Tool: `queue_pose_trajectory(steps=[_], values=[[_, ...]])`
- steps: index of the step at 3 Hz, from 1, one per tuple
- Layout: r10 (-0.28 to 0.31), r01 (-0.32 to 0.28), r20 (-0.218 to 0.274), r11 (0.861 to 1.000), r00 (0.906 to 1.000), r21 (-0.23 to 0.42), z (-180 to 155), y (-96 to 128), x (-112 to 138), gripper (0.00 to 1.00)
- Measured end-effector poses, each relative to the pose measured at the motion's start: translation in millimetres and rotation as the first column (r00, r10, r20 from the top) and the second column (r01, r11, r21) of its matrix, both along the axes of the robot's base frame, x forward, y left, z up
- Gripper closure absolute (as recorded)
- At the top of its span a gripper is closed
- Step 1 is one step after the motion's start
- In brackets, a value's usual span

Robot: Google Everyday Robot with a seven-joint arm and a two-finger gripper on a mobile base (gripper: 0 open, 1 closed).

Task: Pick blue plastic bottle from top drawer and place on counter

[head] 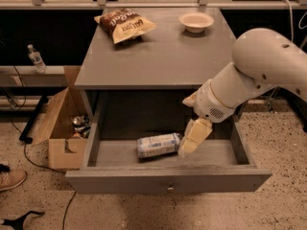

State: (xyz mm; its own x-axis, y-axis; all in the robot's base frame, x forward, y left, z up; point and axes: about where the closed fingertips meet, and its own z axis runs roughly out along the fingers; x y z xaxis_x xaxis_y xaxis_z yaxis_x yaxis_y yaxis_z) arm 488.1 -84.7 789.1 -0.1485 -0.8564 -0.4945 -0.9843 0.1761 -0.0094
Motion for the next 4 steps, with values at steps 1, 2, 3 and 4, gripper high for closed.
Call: queue_pose_trajectory(steps=[1, 2, 3, 4], values=[[0.022, -0.022, 0.004, 0.999, 0.9997, 0.029, -17.7, 17.8, 8.8, 0.0], [0.038, -0.038, 0.009, 0.999, 0.9993, 0.02, -38.8, 35.9, 19.4, 0.0], [0.057, -0.057, 0.026, 0.998, 0.998, -0.002, -59.2, 50.0, 34.2, 0.0], [0.08, -0.079, 0.032, 0.996, 0.9963, -0.032, -103.3, 42.0, 66.8, 0.0]])
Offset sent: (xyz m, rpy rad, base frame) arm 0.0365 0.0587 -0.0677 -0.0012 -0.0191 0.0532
